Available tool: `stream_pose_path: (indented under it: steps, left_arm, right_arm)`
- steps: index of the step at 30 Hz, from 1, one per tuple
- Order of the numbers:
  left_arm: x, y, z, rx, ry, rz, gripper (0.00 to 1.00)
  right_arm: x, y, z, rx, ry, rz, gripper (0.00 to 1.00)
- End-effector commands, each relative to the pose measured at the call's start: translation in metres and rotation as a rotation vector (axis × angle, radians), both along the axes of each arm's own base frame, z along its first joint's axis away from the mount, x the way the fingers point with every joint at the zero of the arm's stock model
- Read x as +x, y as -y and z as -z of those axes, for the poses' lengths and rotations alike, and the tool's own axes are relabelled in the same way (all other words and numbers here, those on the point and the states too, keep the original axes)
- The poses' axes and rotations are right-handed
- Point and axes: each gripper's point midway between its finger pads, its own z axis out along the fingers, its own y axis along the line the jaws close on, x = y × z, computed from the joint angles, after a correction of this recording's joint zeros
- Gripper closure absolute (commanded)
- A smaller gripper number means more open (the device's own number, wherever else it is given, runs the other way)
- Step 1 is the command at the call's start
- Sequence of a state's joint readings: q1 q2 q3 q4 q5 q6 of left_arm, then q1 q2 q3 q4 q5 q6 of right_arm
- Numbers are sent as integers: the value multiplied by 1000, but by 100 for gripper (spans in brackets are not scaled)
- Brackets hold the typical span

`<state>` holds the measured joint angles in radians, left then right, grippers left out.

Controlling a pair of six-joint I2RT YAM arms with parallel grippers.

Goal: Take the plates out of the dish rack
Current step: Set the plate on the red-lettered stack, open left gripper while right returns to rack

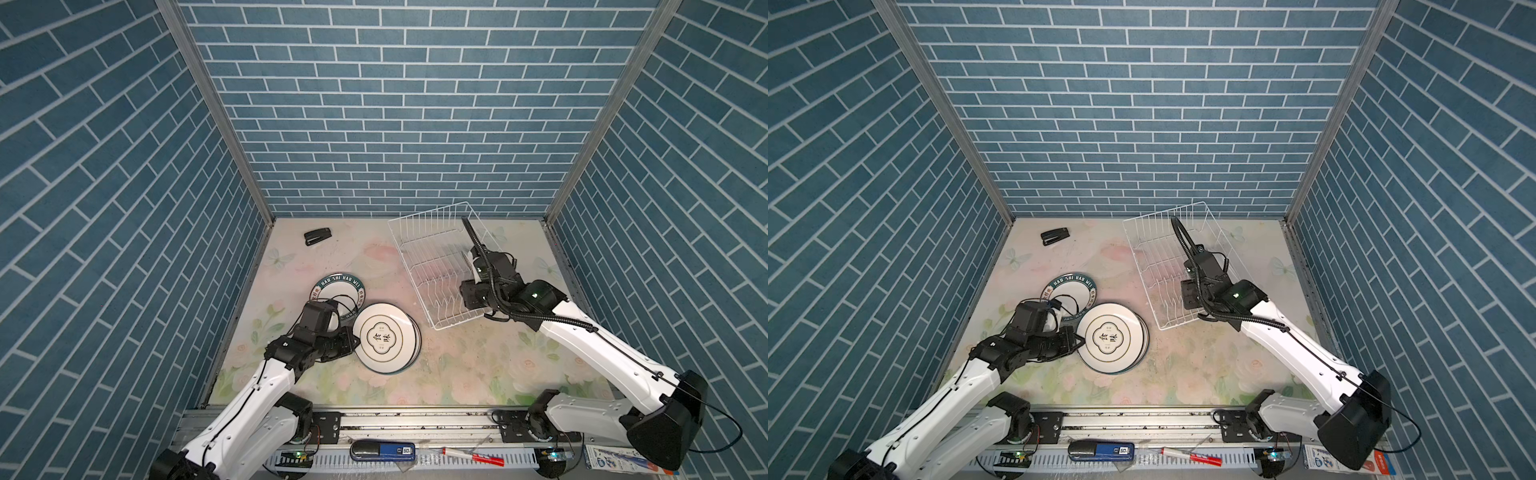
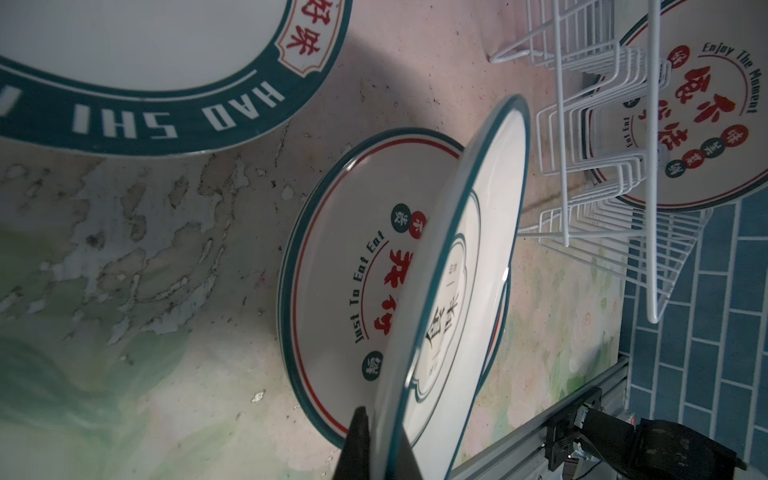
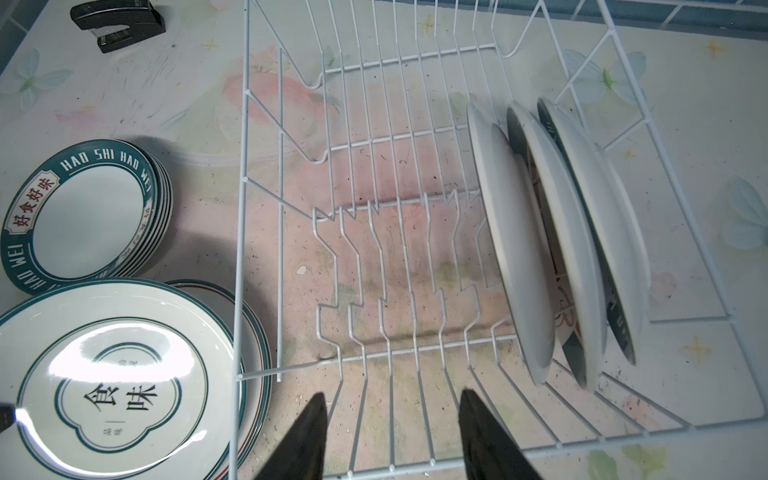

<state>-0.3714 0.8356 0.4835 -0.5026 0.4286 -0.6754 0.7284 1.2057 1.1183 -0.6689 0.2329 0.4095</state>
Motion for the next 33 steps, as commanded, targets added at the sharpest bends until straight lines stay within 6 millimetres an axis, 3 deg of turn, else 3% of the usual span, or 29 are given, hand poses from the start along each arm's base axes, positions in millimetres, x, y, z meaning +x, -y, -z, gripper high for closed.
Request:
stream_pose_path:
  steps: [1,7,22,26,33]
  left_arm:
    - [6,5,-4,-33,25,8,100]
    - [5,3,4,-12,-3,0,96]
    - [6,-4,17,60,-49,0,75]
    - [7,-5,21,71,-60,1,64]
    - [12,-5,17,90,-54,11,61]
  right_arm:
    - [1,7,-15,-34,47,-4,47]
    - [1,13,-17,-61,58,1,47]
    - [-1,13,-11,-73,44,-9,47]
    - [-2,13,-12,-70,44,-9,47]
    - [-1,12,-10,-71,39,-13,47]
